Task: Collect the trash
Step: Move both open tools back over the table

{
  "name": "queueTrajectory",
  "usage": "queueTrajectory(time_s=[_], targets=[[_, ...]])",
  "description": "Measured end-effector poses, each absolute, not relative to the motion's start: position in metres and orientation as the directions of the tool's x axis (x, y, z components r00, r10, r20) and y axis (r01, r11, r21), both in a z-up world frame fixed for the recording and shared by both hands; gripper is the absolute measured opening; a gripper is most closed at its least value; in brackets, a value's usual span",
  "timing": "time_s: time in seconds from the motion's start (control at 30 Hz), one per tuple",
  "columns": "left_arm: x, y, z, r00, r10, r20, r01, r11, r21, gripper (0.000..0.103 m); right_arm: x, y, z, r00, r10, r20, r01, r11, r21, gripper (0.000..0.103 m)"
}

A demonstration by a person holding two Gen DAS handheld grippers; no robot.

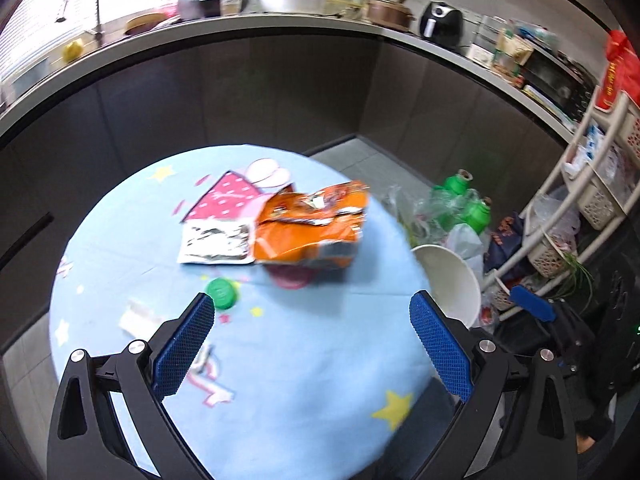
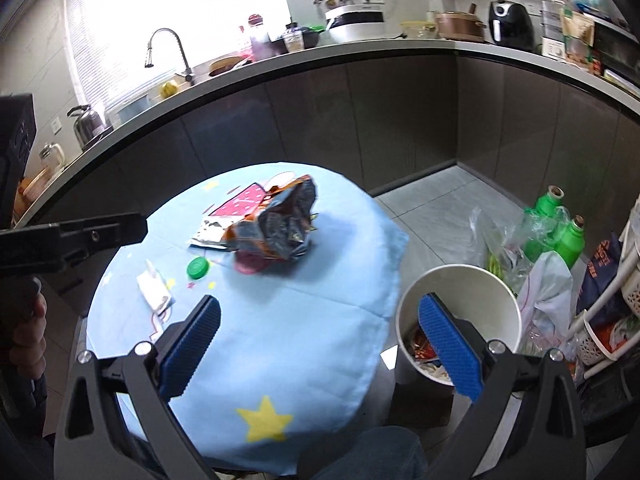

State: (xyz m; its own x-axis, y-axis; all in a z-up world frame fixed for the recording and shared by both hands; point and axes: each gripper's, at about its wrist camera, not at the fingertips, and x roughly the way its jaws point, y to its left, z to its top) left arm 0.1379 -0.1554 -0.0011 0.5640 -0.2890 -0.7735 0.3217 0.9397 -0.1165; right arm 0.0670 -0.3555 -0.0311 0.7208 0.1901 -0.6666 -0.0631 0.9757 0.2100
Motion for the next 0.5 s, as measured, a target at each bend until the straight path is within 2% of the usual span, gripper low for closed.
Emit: queueTrajectory(time_s=[0.5], targets=[[0.140,-0.062,-0.023,0.569,-0.206,-0.796,0.160,0.977,-0.138,0.094,0.100,-0.266,-0.036,0.649,0.263,-0.714,-0.223,0.963,0.152,0.100]])
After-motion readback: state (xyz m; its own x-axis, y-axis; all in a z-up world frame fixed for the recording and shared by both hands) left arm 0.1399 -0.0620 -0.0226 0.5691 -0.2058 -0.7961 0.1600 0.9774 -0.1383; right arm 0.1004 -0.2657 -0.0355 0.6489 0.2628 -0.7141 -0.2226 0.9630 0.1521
